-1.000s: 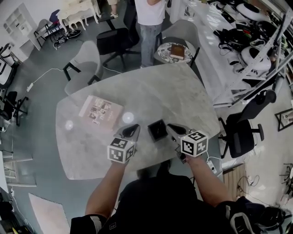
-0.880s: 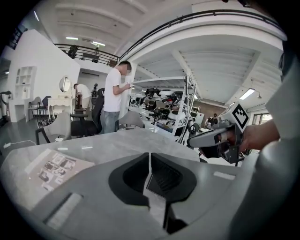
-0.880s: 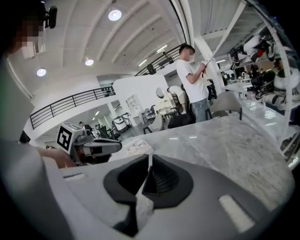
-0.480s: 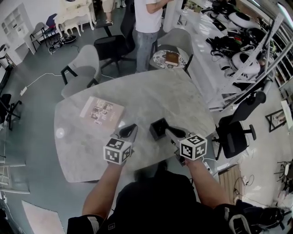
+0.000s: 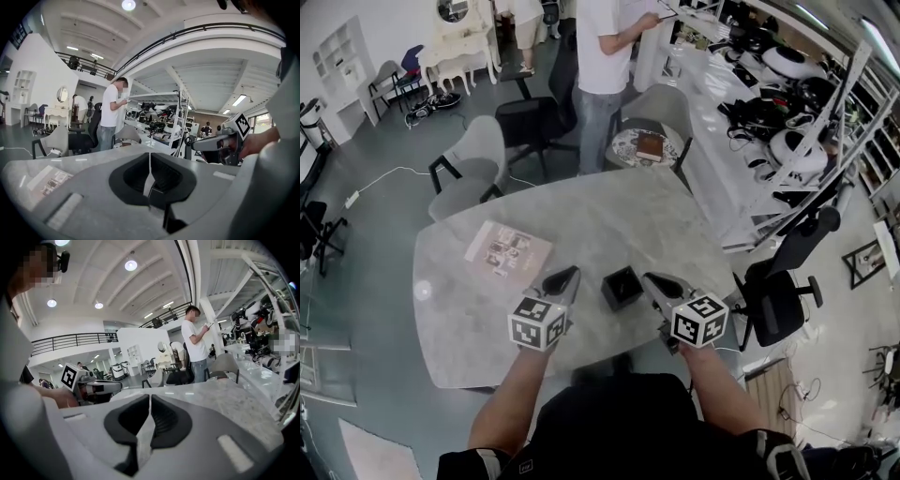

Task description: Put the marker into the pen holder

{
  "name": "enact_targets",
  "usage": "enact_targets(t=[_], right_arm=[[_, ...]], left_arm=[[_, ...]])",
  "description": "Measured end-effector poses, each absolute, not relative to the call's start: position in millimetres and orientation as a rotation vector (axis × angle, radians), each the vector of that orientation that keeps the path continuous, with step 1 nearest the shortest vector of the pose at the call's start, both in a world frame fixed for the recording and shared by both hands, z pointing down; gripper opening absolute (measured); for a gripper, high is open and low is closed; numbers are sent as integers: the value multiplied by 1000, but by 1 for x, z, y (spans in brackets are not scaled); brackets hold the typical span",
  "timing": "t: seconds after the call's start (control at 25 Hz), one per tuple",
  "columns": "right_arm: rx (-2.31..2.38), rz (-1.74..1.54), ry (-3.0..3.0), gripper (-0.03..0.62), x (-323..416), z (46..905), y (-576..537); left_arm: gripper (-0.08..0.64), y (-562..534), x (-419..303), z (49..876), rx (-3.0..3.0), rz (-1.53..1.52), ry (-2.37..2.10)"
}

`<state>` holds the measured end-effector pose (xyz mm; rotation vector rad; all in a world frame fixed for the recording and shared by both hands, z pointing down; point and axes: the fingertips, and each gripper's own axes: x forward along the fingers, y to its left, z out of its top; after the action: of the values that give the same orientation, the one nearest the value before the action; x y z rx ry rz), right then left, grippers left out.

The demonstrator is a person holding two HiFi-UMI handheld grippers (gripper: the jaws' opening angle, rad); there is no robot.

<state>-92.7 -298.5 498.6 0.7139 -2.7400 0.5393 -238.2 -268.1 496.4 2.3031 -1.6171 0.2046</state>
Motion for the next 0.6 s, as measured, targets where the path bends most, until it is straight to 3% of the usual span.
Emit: enact_targets(t=[0.6], right_arm=[[699,318,-2935,3,-96,405,-284]], left_arm=[[17,-268,-243,438,2405,182,-1662]])
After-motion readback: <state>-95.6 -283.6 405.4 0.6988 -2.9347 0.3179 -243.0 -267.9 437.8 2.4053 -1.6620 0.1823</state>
